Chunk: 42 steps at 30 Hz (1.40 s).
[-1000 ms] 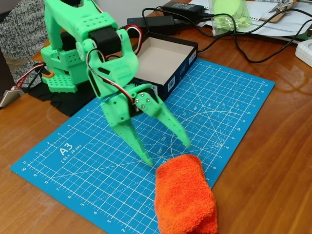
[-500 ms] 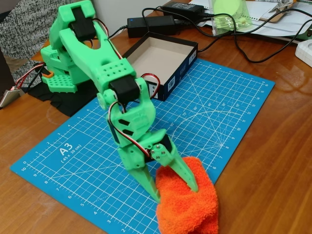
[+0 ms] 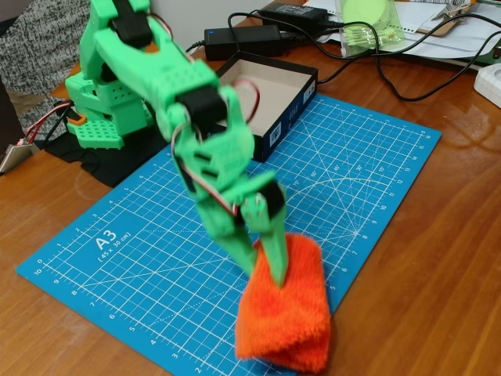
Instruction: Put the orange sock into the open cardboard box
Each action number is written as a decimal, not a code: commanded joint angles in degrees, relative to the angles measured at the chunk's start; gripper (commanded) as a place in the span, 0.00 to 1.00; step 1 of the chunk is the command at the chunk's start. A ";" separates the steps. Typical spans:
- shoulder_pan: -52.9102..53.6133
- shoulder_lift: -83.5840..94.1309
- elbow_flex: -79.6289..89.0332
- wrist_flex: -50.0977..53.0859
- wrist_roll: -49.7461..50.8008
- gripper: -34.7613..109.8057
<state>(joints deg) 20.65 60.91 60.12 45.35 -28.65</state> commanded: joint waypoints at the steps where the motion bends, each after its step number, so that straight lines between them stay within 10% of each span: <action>1: -2.99 17.05 0.79 6.86 9.32 0.24; 19: -37.79 72.77 36.65 32.52 25.49 0.24; 42: -48.25 109.25 78.66 27.77 43.77 0.27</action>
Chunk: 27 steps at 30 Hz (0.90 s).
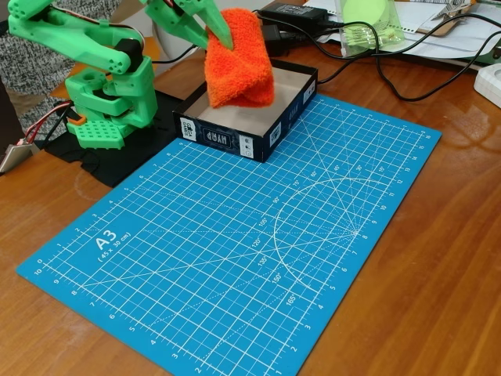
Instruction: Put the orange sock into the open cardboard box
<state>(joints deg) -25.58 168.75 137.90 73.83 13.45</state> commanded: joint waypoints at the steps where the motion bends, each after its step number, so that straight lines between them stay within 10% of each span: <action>1: -2.46 1.49 0.88 -1.05 2.29 0.29; 18: -11.07 1.14 2.11 -2.55 -8.17 0.37; 27: 9.49 12.13 5.89 -2.64 -19.07 0.39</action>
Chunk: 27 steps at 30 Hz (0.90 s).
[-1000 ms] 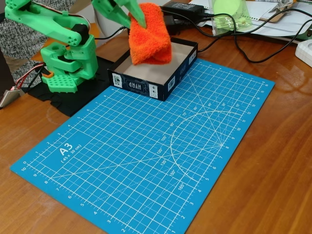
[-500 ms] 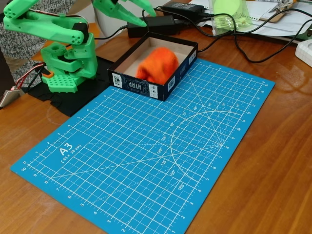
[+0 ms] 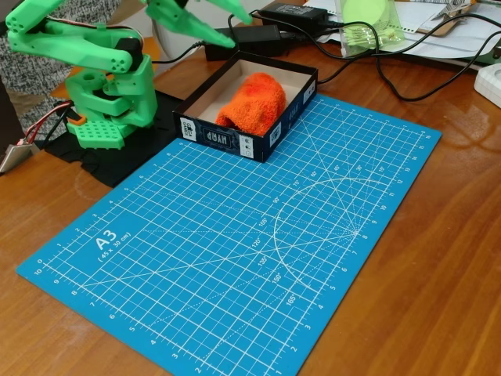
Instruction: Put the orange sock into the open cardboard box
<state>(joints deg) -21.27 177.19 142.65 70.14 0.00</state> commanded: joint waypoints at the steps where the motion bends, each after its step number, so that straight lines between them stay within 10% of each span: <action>1: 5.19 4.75 1.93 2.29 -10.55 0.40; 7: 9.40 14.33 12.22 2.46 -12.30 0.24; 27: 21.45 16.17 33.84 -7.65 0.79 0.24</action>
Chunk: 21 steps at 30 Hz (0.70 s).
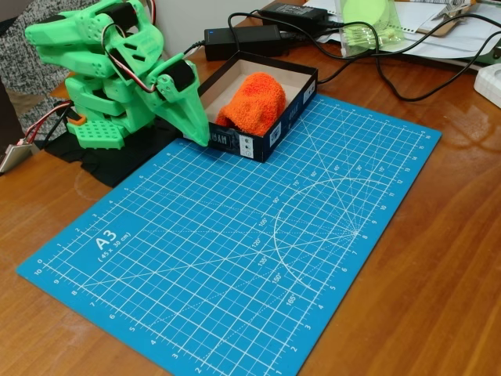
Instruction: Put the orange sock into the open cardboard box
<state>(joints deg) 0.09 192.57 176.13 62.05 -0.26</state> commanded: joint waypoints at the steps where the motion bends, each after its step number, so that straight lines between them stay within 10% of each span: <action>1: 0.09 0.79 0.35 0.44 1.05 0.24; 21: 1.49 0.88 0.44 0.44 2.02 0.24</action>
<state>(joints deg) 0.97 192.57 176.13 62.05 0.62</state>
